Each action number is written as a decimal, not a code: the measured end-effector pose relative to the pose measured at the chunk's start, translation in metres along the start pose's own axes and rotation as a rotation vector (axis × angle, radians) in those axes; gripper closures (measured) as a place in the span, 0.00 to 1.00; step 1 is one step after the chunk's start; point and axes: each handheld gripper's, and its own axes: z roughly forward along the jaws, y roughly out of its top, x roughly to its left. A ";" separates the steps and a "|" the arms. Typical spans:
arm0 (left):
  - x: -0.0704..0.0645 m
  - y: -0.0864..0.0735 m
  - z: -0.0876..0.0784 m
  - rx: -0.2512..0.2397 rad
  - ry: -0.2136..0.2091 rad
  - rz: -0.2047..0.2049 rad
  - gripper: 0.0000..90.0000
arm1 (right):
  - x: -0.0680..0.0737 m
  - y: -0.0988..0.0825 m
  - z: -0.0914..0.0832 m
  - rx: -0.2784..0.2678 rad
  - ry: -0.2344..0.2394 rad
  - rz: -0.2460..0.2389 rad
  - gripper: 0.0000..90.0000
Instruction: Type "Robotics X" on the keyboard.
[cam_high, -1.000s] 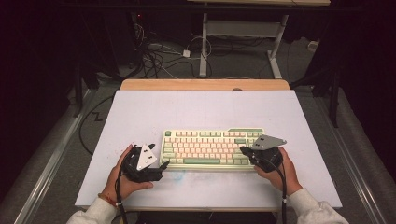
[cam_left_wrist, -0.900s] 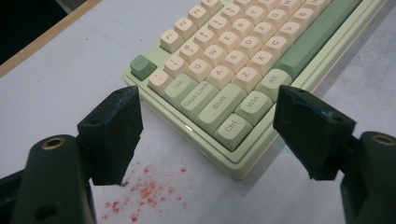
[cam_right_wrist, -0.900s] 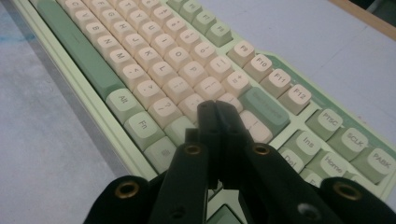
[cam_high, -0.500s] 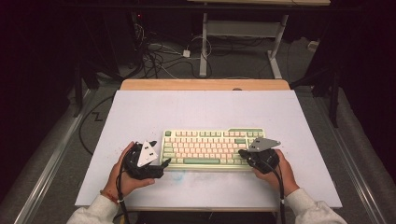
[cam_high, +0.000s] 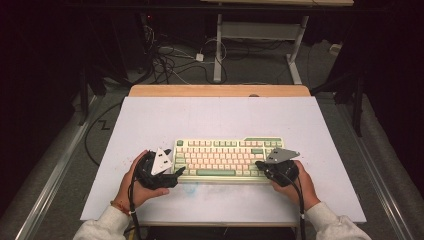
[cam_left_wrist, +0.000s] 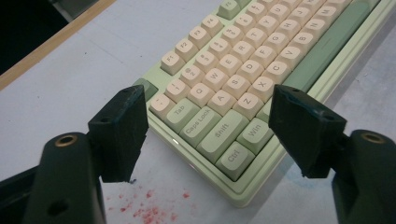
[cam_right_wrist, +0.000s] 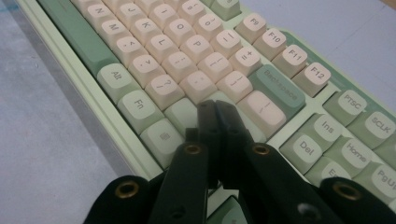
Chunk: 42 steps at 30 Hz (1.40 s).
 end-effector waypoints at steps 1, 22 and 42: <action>0.000 0.001 0.000 -0.002 -0.001 0.000 0.34 | 0.000 0.000 0.000 -0.004 0.002 0.000 1.00; 0.011 0.023 0.016 0.034 -0.104 -0.054 0.95 | 0.002 -0.001 0.000 -0.009 -0.008 -0.007 1.00; 0.000 0.055 0.067 0.108 -0.171 -0.006 0.96 | 0.003 -0.001 0.000 -0.008 -0.011 -0.014 1.00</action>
